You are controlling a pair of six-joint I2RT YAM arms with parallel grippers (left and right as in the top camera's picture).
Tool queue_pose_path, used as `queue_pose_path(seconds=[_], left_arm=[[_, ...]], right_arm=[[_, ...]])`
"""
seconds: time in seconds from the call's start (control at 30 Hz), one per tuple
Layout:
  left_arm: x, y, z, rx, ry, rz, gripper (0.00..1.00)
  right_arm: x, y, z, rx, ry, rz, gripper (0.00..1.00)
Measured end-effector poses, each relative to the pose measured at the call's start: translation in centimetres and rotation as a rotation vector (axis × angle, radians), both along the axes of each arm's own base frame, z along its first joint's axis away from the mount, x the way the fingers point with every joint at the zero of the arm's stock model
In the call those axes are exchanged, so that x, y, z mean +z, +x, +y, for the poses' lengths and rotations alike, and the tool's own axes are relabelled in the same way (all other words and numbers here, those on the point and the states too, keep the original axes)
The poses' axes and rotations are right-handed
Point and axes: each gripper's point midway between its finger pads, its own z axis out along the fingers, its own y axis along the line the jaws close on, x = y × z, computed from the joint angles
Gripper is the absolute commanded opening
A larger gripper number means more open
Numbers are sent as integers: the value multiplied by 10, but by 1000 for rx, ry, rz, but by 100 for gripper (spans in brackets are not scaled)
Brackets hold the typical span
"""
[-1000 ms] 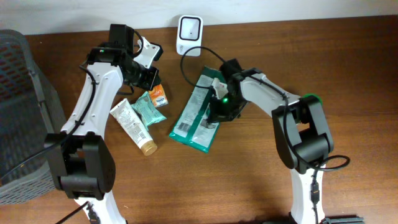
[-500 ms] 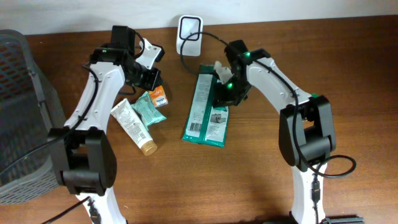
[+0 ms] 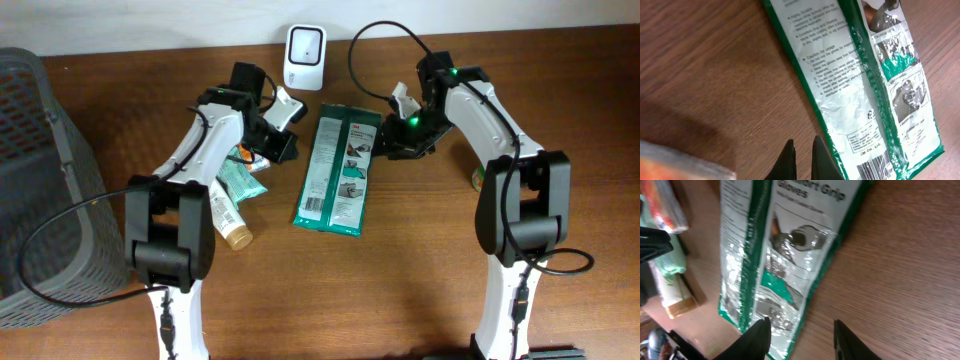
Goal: Scan the item barcode
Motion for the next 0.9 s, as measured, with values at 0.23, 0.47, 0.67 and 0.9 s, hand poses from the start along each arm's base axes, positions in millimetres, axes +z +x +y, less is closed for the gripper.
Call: queue_pose_path(seconds=[0.23,0.47,0.67,0.9], left_arm=[[-34,-7,3,-5,42,68,3],[-47,-30,4,-17,50,150,3],[-49,-35,-2,-23,1,144,2],[-47,-51,-16,-39,-98,210,1]], right_arm=[[-5,-1,-8,-2,-56,5,45],[-6,-2,-10,-3,-64,7,46],[-6,-2,-10,-2,-65,7,46],[-6,-2,-11,-3,-72,6,47]])
